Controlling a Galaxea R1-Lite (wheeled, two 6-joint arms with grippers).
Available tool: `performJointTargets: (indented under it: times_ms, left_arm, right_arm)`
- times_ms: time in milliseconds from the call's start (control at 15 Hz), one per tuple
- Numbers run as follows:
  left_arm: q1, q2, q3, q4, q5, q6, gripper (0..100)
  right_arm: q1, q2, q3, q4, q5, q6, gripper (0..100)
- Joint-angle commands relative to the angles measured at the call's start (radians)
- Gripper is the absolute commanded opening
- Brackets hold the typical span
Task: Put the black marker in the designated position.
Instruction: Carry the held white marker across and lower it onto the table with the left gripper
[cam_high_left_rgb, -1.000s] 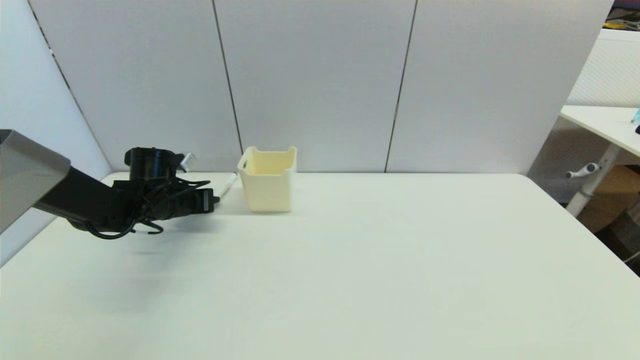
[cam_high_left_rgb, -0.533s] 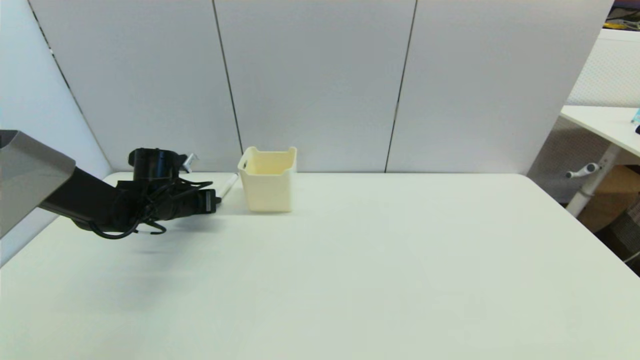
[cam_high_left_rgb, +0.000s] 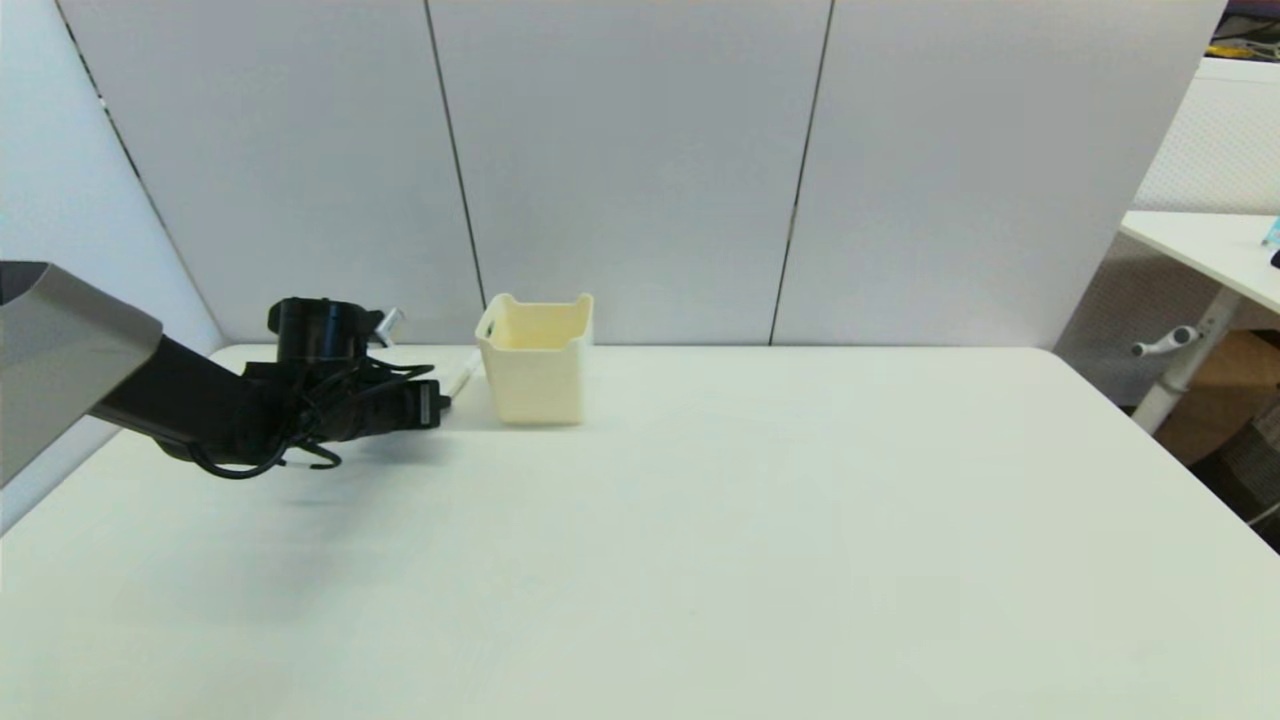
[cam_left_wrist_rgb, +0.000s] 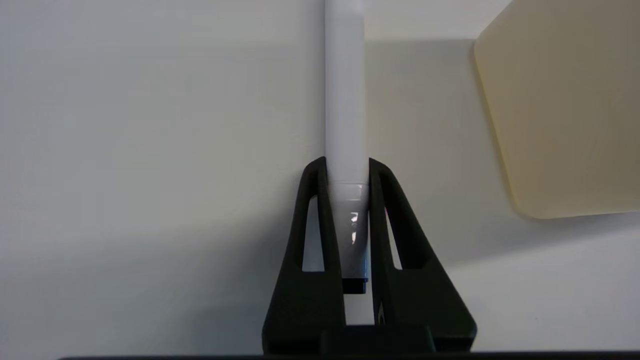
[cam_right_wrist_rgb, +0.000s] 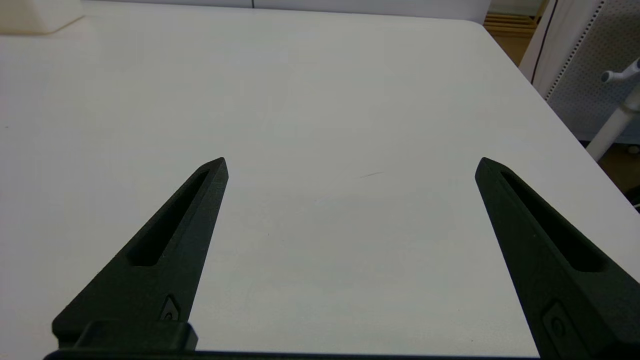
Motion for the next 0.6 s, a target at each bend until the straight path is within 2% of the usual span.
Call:
performJointTargets:
  times_ms: [67, 400, 600]
  left_arm:
    - [-0.002, 0.009, -0.007, -0.001, -0.002, 0.0, 100]
    - [-0.002, -0.013, -0.012, 0.0, 0.002, 0.004, 100]
    - [0.015, -0.119, -0.012, 0.051, 0.037, 0.01, 100]
  right_arm:
    - [0.0, 0.001, 0.0, 0.0, 0.0, 0.0, 100]
    - [0.0, 0.001, 0.0, 0.0, 0.0, 0.0, 100]
    - [0.0, 0.001, 0.0, 0.0, 0.0, 0.0, 100]
